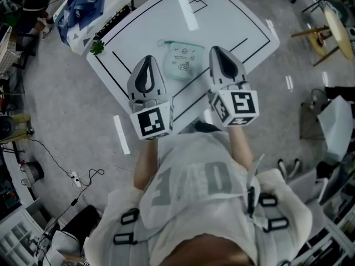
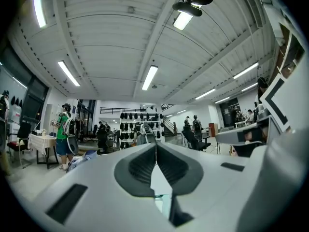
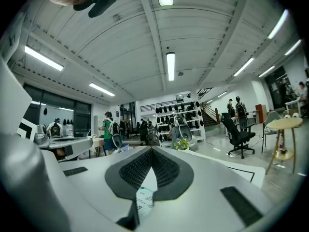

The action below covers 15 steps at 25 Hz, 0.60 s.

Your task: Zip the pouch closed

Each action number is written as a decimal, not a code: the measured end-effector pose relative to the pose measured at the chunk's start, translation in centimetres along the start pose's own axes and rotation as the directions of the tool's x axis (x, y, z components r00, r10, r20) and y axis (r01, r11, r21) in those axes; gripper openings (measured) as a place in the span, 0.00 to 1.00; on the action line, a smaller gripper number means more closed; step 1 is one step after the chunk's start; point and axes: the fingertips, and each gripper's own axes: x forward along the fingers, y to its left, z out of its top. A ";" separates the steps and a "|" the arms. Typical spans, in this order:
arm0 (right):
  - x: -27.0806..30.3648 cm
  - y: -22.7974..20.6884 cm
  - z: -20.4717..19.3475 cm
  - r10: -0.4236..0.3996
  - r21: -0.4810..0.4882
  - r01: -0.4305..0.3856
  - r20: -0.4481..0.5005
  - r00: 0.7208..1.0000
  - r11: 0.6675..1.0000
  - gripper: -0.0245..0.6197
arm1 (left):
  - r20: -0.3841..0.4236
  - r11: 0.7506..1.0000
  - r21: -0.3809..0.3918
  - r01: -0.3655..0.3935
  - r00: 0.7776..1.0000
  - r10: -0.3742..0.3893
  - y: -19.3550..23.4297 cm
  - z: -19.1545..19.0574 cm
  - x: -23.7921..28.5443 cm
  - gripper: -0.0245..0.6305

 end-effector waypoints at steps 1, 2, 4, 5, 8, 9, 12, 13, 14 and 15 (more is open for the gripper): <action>-0.1 -0.1 -0.5 -0.006 0.000 0.006 -0.012 1.000 1.000 0.05 | -0.003 1.000 0.003 0.003 1.000 -0.003 -0.1 -0.1 0.0 0.05; -0.2 -0.1 -0.9 -0.010 0.002 0.010 -0.021 1.000 1.000 0.05 | -0.005 1.000 0.003 0.005 1.000 -0.005 -0.2 -0.2 0.1 0.05; -0.3 -0.1 -1.1 -0.007 0.008 0.007 -0.026 1.000 1.000 0.05 | -0.011 1.000 -0.001 0.009 1.000 -0.009 -0.3 -0.2 0.1 0.05; -0.3 -0.1 -1.0 -0.004 0.008 0.004 -0.024 1.000 1.000 0.05 | -0.015 1.000 0.003 0.014 1.000 -0.014 -0.4 -0.2 0.1 0.05; -0.3 -0.2 -0.8 -0.006 0.011 0.006 -0.017 1.000 1.000 0.05 | -0.029 0.998 0.048 0.044 0.999 -0.043 -0.6 -0.4 0.3 0.05; -0.4 -0.3 -0.8 -0.009 0.013 0.009 -0.017 1.000 1.000 0.05 | -0.030 0.997 0.057 0.048 0.998 -0.046 -0.6 -0.5 0.3 0.05; -0.6 -0.3 -0.9 -0.012 0.017 0.012 -0.019 1.000 1.000 0.05 | -0.025 0.998 0.051 0.043 0.999 -0.041 -0.7 -0.5 0.1 0.05; -0.6 -0.4 -1.0 -0.011 0.018 0.011 -0.021 1.000 1.000 0.05 | -0.024 0.999 0.038 0.035 0.999 -0.034 -0.7 -0.4 0.1 0.05; -0.6 -0.4 -1.0 -0.008 0.019 0.009 -0.021 1.000 1.000 0.05 | -0.025 0.999 0.022 0.026 0.999 -0.026 -0.7 -0.4 0.1 0.05; -0.5 -0.4 -1.0 -0.006 0.019 0.007 -0.022 1.000 1.000 0.05 | -0.026 1.000 0.011 0.020 0.999 -0.020 -0.6 -0.4 0.0 0.05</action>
